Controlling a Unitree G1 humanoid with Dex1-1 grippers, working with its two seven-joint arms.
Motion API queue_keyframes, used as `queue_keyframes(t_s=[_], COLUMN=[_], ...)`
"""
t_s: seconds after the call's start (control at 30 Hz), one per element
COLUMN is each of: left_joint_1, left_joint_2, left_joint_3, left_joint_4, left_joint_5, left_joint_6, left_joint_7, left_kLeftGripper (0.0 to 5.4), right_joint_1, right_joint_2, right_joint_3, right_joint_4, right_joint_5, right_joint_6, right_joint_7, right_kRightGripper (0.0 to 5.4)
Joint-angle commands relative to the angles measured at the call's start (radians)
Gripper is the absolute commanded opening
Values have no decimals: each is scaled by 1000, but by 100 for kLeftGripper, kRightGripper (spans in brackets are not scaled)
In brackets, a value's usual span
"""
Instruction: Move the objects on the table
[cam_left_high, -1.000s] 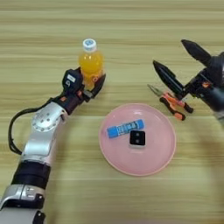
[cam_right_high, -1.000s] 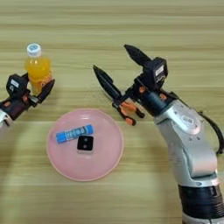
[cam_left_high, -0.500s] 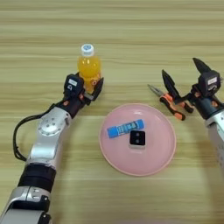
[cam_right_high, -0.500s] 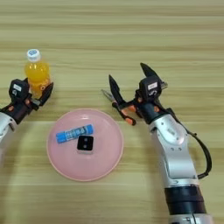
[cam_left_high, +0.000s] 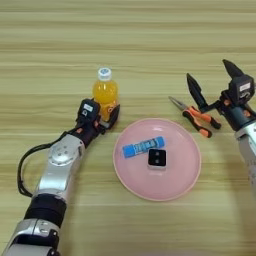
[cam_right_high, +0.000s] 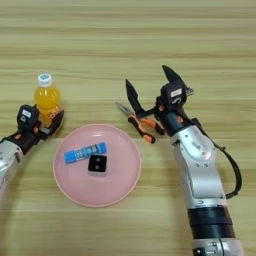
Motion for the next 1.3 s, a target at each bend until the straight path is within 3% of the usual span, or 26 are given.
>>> queue_keyframes(t_s=[0.03,0.43,0.57,1.03,1.3], left_joint_1=[32,85,92,102,119], left_joint_2=[-4,-7,-10,-14,-17], left_joint_3=[-16,-29,-26,-26,-29], left_joint_4=[-8,-84,-103,-156,-266], left_joint_5=[19,13,-1,-14,-14], left_joint_6=[-4,-2,-7,-4,-34], left_joint_7=[4,14,12,-1,-2], left_kLeftGripper=[336,336,395,526,536], right_joint_1=[-20,-24,-24,-25,-27], right_joint_2=[-5,-7,-7,-6,-6], right_joint_3=[-3,-7,-7,-6,-6], right_joint_4=[-15,-13,-12,-11,-8], right_joint_5=[-9,-13,-13,-15,-15], right_joint_6=[-10,-15,-16,-18,-21], right_joint_7=[-7,-6,-6,-7,-7], right_kRightGripper=[540,540,540,540,540])
